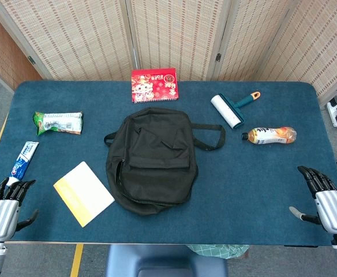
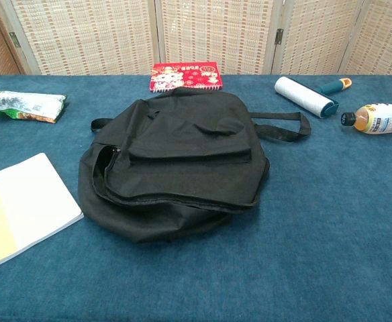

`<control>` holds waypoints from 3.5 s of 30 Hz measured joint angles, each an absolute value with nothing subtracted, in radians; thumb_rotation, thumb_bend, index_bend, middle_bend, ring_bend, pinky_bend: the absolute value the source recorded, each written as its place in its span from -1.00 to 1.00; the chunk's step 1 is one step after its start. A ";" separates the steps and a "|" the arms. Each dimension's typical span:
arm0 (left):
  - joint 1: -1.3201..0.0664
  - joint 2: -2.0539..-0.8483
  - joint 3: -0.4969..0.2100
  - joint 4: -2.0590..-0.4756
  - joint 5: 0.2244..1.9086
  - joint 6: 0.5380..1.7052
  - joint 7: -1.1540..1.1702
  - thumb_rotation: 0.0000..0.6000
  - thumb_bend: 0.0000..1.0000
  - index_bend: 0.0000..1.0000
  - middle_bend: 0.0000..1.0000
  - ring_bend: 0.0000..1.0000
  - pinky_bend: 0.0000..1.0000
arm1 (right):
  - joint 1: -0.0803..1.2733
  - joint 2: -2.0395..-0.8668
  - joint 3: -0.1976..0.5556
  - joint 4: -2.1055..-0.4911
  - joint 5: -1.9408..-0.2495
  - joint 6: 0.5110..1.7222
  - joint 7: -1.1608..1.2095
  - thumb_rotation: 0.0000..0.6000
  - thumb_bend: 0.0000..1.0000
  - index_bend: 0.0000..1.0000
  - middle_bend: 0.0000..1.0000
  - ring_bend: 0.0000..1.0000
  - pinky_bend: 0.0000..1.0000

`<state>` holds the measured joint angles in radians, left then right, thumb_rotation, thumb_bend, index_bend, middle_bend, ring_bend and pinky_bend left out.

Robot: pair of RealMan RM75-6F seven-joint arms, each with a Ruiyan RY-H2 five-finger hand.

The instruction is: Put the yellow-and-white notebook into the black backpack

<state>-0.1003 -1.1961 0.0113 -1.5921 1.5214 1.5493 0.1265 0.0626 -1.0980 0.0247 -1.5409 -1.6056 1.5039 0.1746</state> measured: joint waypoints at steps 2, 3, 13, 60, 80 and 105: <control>-0.100 -1.197 0.009 -1.592 1.525 1.547 0.127 1.00 -0.38 -0.60 -0.49 -0.61 -0.83 | 0.063 -1.100 0.025 -1.542 -1.610 1.511 0.174 0.87 -0.63 -1.00 -0.75 -0.78 -0.71; -0.101 -1.197 0.009 -1.591 1.526 1.545 0.127 1.00 -0.38 -0.60 -0.49 -0.61 -0.83 | 0.063 -1.101 0.025 -1.542 -1.610 1.512 0.172 0.87 -0.63 -1.00 -0.75 -0.78 -0.71; -0.118 -1.205 0.009 -1.538 1.562 1.521 0.090 1.00 -0.40 -0.59 -0.49 -0.61 -0.83 | 0.063 -1.097 0.027 -1.541 -1.615 1.526 0.174 0.88 -0.63 -1.00 -0.75 -0.78 -0.71; -0.301 -1.537 0.085 -0.929 1.683 1.323 -0.163 1.00 -0.65 -0.70 -0.54 -0.65 -0.81 | 0.054 -1.090 0.017 -1.563 -1.625 1.553 0.152 0.88 -0.63 -1.00 -0.75 -0.77 -0.71; -0.339 -1.560 0.090 -0.915 1.663 1.258 -0.201 1.00 -0.69 -0.64 -0.52 -0.62 -0.81 | 0.048 -1.092 0.017 -1.561 -1.622 1.560 0.148 0.88 -0.63 -1.00 -0.74 -0.75 -0.71; -0.356 -1.690 0.079 -0.773 1.692 1.400 -0.488 1.00 -0.15 -0.27 -0.27 -0.41 -0.69 | 0.037 -1.091 0.021 -1.555 -1.624 1.581 0.161 0.87 -0.63 -1.00 -0.73 -0.72 -0.71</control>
